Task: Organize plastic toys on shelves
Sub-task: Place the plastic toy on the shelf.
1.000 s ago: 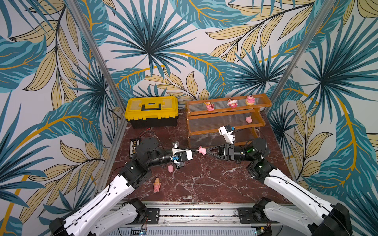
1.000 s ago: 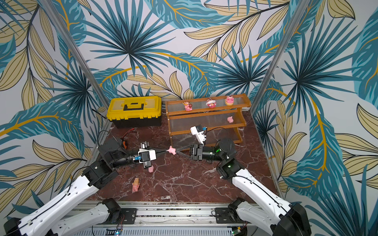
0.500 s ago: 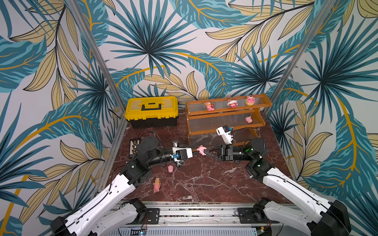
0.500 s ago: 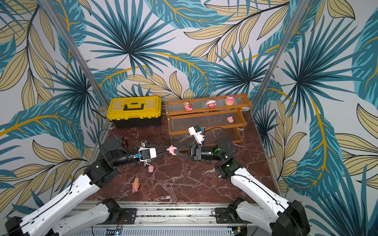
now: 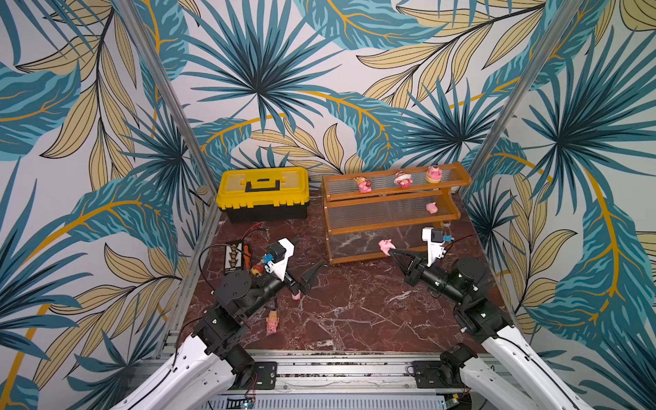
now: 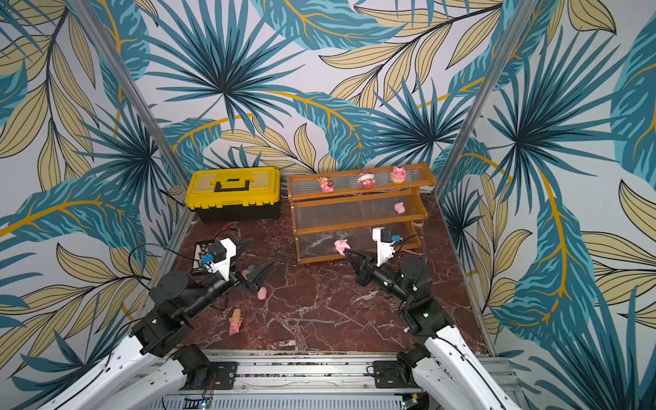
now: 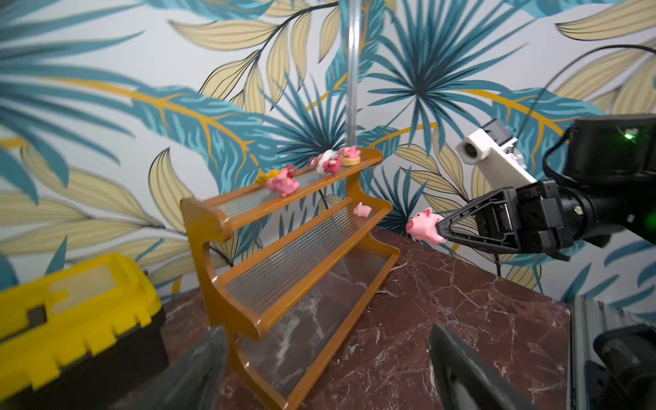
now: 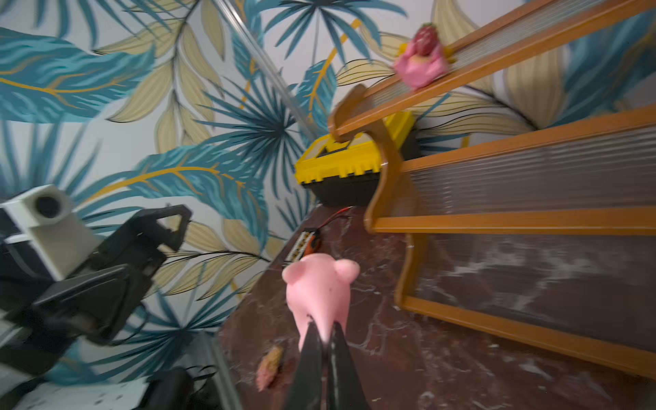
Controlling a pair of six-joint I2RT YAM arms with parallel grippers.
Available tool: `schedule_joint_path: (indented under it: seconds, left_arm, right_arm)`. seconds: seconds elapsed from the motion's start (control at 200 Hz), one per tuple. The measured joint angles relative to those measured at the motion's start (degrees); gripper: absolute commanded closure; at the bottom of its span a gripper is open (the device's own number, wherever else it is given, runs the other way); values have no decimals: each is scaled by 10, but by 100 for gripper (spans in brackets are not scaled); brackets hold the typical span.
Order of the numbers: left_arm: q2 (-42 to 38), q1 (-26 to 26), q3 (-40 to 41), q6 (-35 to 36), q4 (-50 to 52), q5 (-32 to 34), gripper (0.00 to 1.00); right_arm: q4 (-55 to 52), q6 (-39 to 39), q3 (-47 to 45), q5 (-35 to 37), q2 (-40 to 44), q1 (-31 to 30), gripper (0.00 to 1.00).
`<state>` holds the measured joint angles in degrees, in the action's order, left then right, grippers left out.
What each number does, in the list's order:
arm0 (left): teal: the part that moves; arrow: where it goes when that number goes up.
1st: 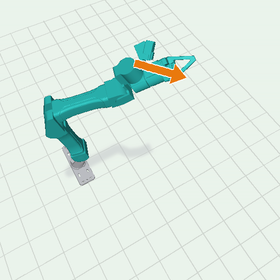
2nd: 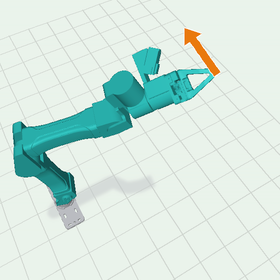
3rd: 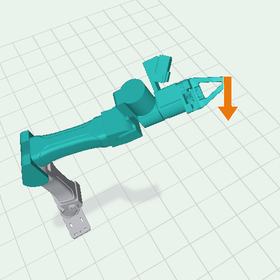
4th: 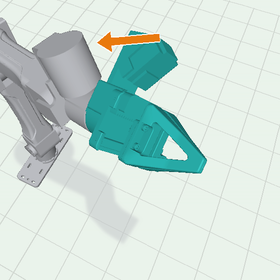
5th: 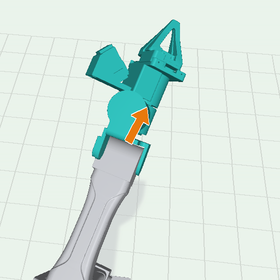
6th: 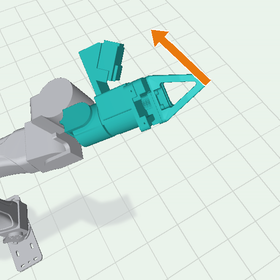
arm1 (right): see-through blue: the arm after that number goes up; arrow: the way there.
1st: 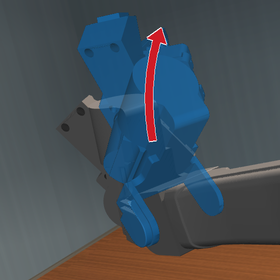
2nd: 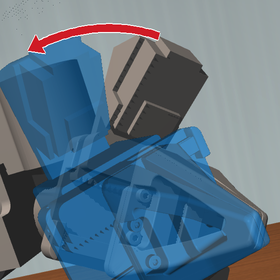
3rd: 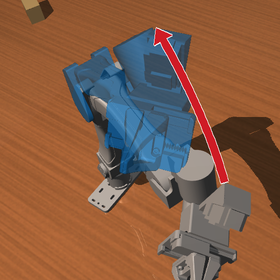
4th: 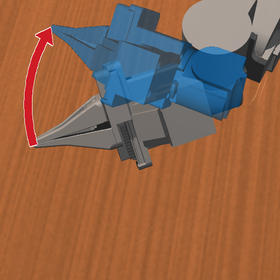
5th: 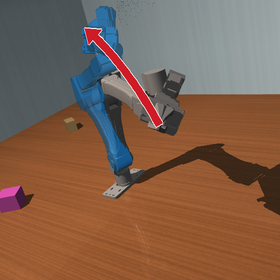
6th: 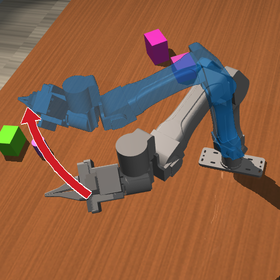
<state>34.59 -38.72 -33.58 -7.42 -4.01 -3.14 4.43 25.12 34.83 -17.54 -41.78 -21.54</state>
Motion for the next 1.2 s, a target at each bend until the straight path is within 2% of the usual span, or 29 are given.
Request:
schedule_joint_path:
  seconds: [0.155,0.39,0.586,1.101,1.196]
  left_arm:
    - [-25,0,52,-103,14,61,8]
    - [-91,0,62,-128,36,101,6]
    - [-103,2,62,-127,58,111,4]
    - [-101,7,62,-137,90,126,2]
    - [-103,7,62,-139,97,130,2]
  right_arm:
    - [2,-98,7,95,-115,41,100]
    - [78,-157,36,169,-259,78,100]
    - [138,-158,62,196,-317,105,98]
    - [198,-179,140,219,-434,108,95]
    - [198,-184,147,223,-447,108,89]
